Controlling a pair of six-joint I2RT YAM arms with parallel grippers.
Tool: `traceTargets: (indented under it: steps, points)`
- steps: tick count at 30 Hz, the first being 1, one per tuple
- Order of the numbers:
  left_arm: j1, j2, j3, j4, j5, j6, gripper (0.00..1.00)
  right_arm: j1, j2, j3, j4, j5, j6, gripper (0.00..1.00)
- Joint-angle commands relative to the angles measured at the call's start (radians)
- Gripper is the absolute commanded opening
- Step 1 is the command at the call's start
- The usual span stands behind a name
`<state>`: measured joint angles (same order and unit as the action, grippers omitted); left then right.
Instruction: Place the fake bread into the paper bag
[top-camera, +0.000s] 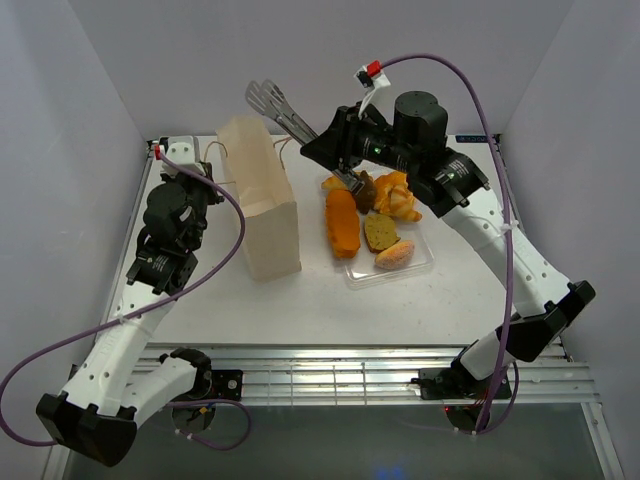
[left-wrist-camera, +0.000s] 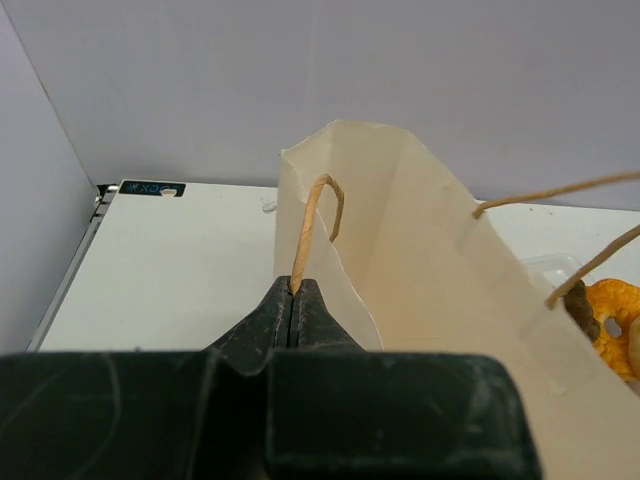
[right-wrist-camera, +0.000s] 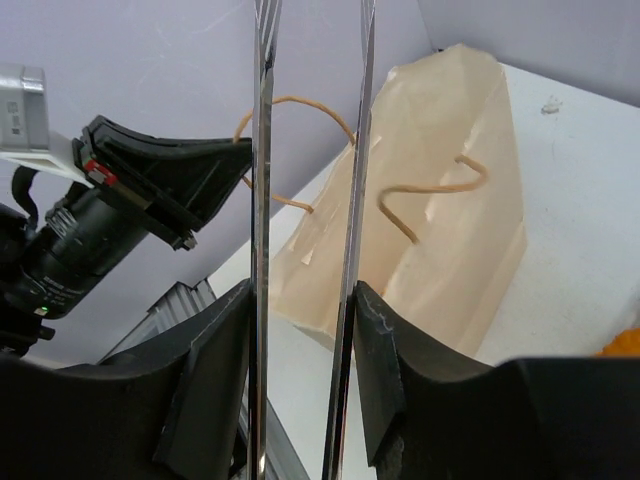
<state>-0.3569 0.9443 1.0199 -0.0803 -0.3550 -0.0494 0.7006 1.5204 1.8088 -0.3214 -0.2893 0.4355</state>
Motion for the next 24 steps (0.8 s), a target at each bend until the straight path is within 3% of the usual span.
traceTargets:
  steps: [1,9,19,24]
  points:
    - [0.004,-0.029,-0.015,0.027,0.001,0.010,0.00,-0.001,-0.003,0.109,-0.024,0.013,-0.043,0.48]
    - [0.004,-0.045,-0.043,0.059,-0.041,0.034,0.00,-0.058,-0.112,0.097,-0.102,0.053,-0.064,0.48]
    - [0.004,-0.067,-0.047,0.057,-0.045,0.037,0.00,-0.283,-0.396,-0.368,-0.160,0.070,-0.144,0.49]
    - [0.003,-0.062,-0.047,0.056,-0.047,0.037,0.00,-0.325,-0.407,-0.534,-0.154,0.130,-0.207,0.49]
